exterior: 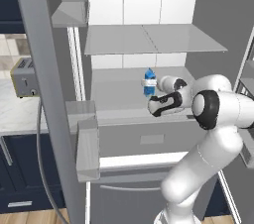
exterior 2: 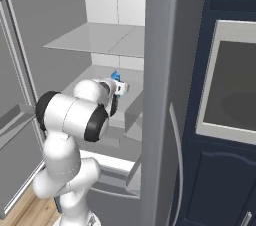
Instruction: Take a sugar cube from the saucer and place it inside the coffee. Then, grab milk from the fridge and place it next to the coffee on the counter to sweeten the coffee.
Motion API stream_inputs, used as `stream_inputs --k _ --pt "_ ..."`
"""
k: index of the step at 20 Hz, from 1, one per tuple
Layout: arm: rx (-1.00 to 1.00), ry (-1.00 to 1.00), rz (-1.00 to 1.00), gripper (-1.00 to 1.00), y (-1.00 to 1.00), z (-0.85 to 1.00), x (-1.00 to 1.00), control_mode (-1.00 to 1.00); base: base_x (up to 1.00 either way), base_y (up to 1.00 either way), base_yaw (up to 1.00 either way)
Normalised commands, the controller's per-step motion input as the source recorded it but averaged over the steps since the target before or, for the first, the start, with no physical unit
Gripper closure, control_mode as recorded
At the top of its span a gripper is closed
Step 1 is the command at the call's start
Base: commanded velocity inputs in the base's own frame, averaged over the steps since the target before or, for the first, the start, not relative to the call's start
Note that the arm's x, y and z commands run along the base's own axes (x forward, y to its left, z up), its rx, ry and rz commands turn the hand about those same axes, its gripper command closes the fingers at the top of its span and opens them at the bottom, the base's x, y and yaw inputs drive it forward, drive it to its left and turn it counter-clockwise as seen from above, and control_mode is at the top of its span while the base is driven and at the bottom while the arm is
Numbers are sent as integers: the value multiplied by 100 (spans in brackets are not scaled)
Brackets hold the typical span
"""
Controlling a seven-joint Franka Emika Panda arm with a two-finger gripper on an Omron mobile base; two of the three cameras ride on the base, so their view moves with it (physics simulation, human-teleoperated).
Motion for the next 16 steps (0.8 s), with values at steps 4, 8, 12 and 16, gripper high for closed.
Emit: stream_inputs --k 4,8,12,16 --pt "1 0 2 -100 -3 0 47 -100 0 0 0" --pt "0 0 1 -100 -2 0 36 -100 0 0 0" --pt "6 0 1 -100 -37 -3 29 -100 0 0 0" --pt "0 0 1 -100 -1 -27 19 -100 0 0 0"
